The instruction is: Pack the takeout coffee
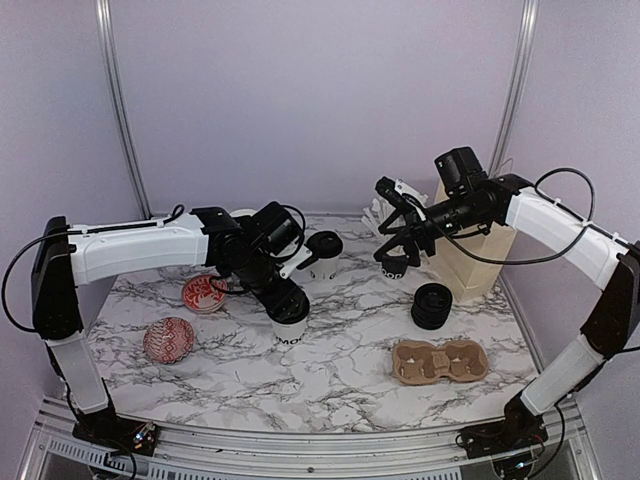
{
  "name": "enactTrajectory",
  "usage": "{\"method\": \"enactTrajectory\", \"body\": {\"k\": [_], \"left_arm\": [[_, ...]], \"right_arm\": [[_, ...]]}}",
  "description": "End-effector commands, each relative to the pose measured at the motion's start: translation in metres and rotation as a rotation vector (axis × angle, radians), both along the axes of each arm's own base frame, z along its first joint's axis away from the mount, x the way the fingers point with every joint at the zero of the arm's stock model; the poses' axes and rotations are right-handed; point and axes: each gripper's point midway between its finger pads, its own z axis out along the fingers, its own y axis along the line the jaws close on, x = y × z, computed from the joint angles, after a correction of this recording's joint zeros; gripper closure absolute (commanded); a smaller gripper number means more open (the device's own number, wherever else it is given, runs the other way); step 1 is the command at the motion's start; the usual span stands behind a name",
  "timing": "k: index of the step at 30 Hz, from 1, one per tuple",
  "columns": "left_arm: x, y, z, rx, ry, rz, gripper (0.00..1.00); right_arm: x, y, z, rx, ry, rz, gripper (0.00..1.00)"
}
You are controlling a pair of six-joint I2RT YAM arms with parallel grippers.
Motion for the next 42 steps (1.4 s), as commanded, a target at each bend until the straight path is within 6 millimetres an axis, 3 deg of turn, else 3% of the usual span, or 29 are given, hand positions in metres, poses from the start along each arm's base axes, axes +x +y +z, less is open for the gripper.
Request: {"method": "enactTrajectory", "body": {"k": [1, 19, 27, 31, 37, 42], "left_arm": [[0.000, 0.000, -0.002, 0.014, 0.020, -0.003, 0.27], [0.003, 0.000, -0.010, 0.039, 0.022, -0.004, 0.21], [0.008, 0.000, -0.006, 0.046, -0.006, -0.011, 0.26], [0.019, -0.005, 0.007, 0.020, -0.035, -0.006, 0.31], [0.054, -0.004, 0.031, -0.021, -0.092, 0.045, 0.32], [0.084, -0.007, 0.032, -0.024, -0.116, 0.074, 0.32]], "right_arm": [[-0.003, -0.002, 0.009, 0.015, -0.026, 0.011, 0.10], [-0.003, -0.001, 0.006, 0.010, -0.017, 0.012, 0.10], [-0.003, -0.001, 0.006, 0.008, -0.013, 0.013, 0.11], [-0.002, -0.001, 0.007, 0.008, -0.017, 0.012, 0.11], [0.000, -0.002, 0.011, 0.004, -0.029, 0.001, 0.11], [0.002, -0.004, 0.012, -0.004, -0.035, -0.014, 0.12]]}}
